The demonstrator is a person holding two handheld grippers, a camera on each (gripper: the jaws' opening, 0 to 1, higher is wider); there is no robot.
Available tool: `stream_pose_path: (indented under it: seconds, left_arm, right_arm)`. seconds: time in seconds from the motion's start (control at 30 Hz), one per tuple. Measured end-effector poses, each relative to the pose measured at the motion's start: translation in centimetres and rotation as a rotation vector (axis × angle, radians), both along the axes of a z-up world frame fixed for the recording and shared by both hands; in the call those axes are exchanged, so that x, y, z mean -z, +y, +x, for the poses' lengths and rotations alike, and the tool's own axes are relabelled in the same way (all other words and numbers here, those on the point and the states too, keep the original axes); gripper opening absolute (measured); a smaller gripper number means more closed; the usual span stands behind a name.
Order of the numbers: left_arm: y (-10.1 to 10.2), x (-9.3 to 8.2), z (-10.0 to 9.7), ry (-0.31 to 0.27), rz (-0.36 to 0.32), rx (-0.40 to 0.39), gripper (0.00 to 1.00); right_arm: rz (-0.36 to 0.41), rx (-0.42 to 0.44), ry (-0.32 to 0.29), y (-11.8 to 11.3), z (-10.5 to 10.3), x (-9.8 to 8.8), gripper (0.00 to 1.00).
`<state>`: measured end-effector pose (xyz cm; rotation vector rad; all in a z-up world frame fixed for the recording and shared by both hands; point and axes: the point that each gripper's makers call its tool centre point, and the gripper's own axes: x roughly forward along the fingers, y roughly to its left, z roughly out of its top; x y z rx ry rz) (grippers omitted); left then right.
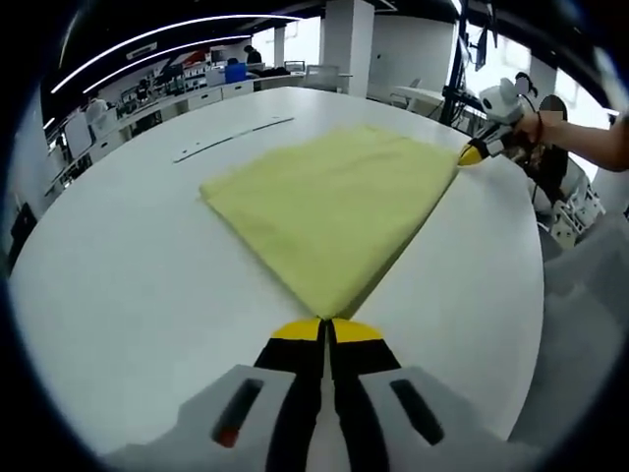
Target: Fold the garment on the visible template until the final outline fits inside the template.
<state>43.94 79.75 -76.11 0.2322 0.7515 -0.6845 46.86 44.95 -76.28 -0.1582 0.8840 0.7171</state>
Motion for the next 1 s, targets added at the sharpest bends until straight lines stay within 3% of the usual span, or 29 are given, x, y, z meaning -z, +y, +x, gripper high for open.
stream_pose_path:
  seconds: [0.4,0.67,0.8,0.87,1.0]
  left_arm:
    - [0.2,0.0,-1.8,0.005,0.009,0.006,0.0]
    - [0.6,0.1,-2.1,0.005,0.007,-0.022,0.01]
    - [0.6,-0.9,-2.1,0.008,-0.035,-0.072,0.26]
    - [0.5,-1.7,-2.1,-0.015,-0.052,-0.08,0.34]
    - [0.1,-3.6,-2.3,-0.016,-0.12,-0.122,0.52]
  right_arm:
    - [0.01,-0.009,0.014,0.2,-1.8,-0.1,0.0]
    - [0.001,0.013,0.003,0.0,-1.8,0.0,0.02]
    - [0.02,0.045,0.001,0.1,-1.8,-0.7,0.28]
    - [0.022,0.053,-0.018,0.2,-1.8,-1.4,0.38]
    - [0.044,0.052,-0.032,0.9,-2.1,-2.9,0.51]
